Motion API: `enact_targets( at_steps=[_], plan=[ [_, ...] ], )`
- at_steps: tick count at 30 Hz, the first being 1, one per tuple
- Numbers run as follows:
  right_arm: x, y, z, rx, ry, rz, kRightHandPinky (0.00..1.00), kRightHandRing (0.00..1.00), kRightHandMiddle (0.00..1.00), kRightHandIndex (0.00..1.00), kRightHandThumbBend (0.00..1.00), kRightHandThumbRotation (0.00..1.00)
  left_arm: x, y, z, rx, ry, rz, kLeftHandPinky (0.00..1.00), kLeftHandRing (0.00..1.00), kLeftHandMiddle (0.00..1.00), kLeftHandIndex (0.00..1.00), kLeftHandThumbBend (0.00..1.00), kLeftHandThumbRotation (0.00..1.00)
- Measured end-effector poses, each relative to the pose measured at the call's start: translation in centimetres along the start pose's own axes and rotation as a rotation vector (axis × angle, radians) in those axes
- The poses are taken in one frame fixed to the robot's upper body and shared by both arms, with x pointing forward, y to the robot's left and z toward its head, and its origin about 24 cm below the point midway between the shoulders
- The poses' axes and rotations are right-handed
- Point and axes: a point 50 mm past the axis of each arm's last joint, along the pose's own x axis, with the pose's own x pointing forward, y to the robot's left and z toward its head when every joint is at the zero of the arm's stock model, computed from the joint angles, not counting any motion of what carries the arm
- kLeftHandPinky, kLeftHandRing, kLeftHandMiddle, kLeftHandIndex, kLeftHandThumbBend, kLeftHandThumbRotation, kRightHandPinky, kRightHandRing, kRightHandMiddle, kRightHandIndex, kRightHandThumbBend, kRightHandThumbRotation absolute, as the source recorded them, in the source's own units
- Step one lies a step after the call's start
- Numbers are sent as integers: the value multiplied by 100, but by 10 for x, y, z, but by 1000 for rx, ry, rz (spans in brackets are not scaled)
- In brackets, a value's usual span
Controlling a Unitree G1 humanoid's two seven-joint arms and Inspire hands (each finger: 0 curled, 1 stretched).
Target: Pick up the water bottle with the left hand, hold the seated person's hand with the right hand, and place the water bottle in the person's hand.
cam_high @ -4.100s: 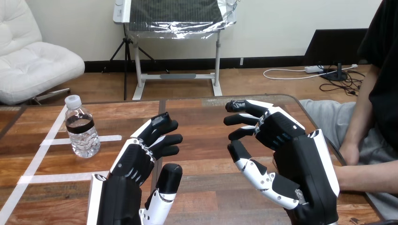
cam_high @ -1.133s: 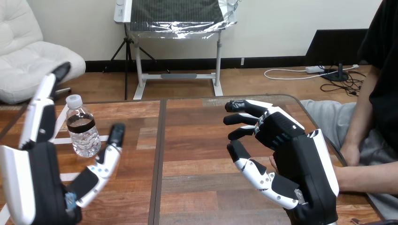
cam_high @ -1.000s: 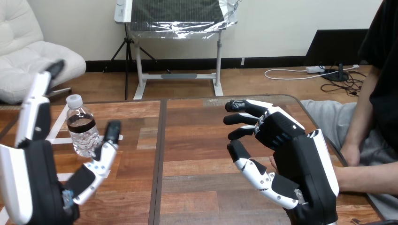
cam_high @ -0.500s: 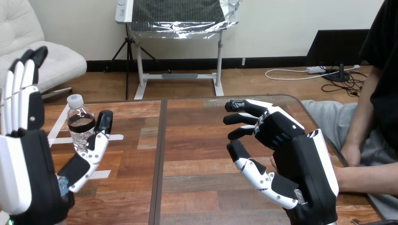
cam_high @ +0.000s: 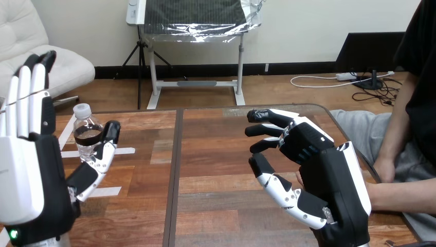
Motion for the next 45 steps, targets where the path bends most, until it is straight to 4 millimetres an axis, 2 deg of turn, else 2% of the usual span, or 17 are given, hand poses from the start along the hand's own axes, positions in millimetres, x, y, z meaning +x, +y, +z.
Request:
enact_targets(
  at_steps=[16, 31, 37, 45],
  plan=[
    [1, 1, 0, -5, -5, 4, 55, 68, 75, 68, 45, 0, 9, -7, -21, 157, 25, -85, 86, 89, 91, 88, 52, 39],
    [1, 1, 0, -4, -5, 3, 55, 68, 74, 67, 45, 0, 22, -16, -38, 276, -1, -146, 87, 88, 90, 86, 53, 42],
    [2, 1, 0, -4, -5, 3, 55, 68, 74, 68, 45, 0, 27, -23, -43, 303, -11, -166, 86, 87, 89, 85, 52, 47],
    [2, 0, 0, -6, -5, 2, 56, 68, 74, 68, 46, 0, 32, -32, -49, 334, -22, -203, 88, 87, 89, 87, 51, 59]
  ],
)
